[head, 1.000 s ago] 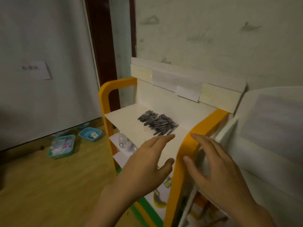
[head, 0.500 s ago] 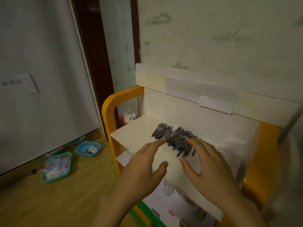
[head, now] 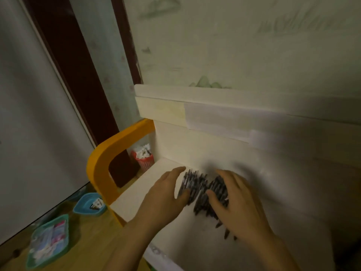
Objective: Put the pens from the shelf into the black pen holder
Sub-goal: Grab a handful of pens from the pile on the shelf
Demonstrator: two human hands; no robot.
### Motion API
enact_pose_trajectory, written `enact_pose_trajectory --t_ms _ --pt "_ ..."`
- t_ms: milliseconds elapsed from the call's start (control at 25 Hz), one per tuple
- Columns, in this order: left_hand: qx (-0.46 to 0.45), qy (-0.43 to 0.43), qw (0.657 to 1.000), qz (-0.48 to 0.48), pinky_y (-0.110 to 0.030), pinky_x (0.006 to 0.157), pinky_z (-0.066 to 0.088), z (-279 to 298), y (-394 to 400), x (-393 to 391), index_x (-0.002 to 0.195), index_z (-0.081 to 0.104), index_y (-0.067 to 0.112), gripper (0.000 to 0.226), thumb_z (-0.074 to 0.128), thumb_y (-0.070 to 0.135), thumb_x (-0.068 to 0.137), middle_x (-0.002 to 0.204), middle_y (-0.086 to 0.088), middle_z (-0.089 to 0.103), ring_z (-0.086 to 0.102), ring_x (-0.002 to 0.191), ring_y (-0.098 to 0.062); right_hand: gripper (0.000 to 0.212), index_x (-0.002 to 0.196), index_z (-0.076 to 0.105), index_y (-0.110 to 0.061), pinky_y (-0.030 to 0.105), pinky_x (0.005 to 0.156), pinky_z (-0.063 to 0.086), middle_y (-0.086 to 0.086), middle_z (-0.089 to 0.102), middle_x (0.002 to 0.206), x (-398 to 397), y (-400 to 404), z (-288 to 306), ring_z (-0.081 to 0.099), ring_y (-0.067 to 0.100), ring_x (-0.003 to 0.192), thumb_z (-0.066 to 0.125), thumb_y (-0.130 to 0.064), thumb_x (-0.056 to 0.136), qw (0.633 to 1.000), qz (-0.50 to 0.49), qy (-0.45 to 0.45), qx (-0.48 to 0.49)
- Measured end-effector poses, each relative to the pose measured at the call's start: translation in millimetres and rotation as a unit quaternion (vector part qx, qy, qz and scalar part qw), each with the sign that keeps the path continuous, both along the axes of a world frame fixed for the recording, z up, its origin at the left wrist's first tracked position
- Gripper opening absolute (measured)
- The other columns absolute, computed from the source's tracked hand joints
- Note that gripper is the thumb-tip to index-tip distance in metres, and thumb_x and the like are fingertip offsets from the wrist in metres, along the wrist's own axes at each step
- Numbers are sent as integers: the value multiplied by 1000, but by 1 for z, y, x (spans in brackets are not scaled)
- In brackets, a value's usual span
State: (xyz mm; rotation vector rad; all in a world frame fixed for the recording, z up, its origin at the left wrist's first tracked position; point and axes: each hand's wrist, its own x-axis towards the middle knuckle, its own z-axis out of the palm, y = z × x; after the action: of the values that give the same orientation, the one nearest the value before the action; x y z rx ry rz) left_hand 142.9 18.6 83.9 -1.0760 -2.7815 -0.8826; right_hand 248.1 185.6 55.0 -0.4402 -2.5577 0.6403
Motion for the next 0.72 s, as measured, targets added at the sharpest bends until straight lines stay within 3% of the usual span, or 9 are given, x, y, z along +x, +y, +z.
enact_pose_trajectory --t_ms 280,400,520,720 --pt "-45 -136 989 20 -20 81 39 -85 50 -102 139 40 28 51 57 38 92 130 -1 53 54 112 -15 60 144 31 -34 37 112 31 -9 38 146 -68 31 -32 33 14 136 41 -60 91 993 -27 -106 36" --pt "-100 -168 980 36 -31 87 48 -125 71 -135 136 41 22 58 58 49 87 126 -5 51 53 110 -22 61 144 34 -29 34 112 31 -8 39 146 -89 37 -45 34 14 135 40 -60 91 988 -45 -141 35" --pt "-155 -142 976 55 -37 89 48 -145 88 -150 132 40 15 70 60 59 82 123 -9 46 47 113 -25 60 140 43 -23 35 105 36 -3 49 140 -103 37 -53 43 20 129 45 -57 90 986 -73 -144 50" --pt "-116 -217 968 38 -35 87 49 -155 97 -170 123 44 11 71 72 55 75 117 -12 48 51 107 -26 60 141 41 -26 33 104 36 -6 49 137 -115 35 -64 45 19 124 42 -59 90 979 -88 -177 56"
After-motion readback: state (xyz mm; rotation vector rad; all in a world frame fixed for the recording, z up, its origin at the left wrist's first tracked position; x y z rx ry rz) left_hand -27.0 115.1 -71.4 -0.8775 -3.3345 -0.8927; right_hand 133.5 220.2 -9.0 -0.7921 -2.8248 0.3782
